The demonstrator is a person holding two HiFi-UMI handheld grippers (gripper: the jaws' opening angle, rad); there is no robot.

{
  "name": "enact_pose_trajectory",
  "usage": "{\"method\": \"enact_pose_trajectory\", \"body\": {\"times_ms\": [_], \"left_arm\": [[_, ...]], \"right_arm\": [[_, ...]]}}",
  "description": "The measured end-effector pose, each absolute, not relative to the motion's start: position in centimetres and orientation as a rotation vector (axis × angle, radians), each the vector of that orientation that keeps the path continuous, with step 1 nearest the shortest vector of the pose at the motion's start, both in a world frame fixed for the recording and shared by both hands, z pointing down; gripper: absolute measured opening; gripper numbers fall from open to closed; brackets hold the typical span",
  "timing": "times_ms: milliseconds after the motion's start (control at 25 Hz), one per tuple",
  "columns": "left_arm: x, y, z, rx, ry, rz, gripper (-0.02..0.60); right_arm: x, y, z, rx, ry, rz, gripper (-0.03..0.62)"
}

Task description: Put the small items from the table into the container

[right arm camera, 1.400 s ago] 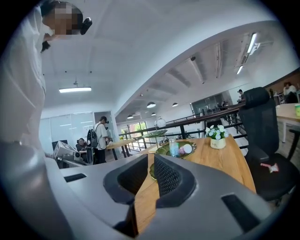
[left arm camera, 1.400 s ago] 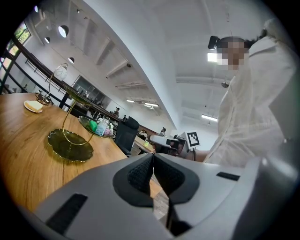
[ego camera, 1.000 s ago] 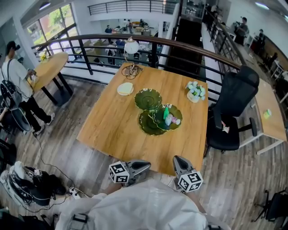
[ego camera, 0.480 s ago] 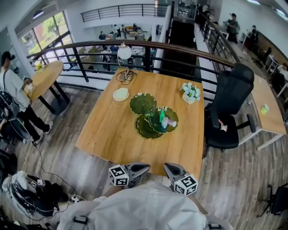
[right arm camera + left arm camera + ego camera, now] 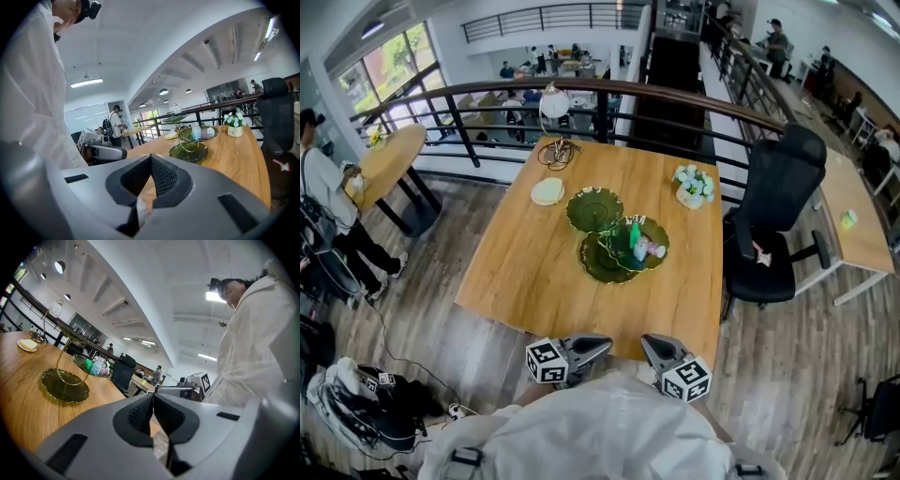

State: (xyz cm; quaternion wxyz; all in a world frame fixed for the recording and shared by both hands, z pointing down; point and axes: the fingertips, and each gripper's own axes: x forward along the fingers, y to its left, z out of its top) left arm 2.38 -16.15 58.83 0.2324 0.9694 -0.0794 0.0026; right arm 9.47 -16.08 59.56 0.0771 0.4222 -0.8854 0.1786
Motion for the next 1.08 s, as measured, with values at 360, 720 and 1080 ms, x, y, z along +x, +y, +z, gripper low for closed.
{"method": "enact_pose_trajectory", "body": {"times_ms": [360, 720, 1080], "left_arm": [[2.0, -16.1, 58.9, 2.658, -0.216, 0.006, 0.008], [1.7, -16.0, 58.9, 2.659, -0.210, 0.004, 0.008], [1.4, -16.0, 58.7, 2.663, -0.211, 0.003, 0.008]], "right_arm": [[8.7, -15.9, 59.5, 1.238, -2.651, 0.516, 0.012], [8.3, -16.0, 59.5, 1.241, -2.644, 0.500, 0.012], [7.9, -16.0, 59.5, 1.243, -2.637, 0.488, 0.012]]}}
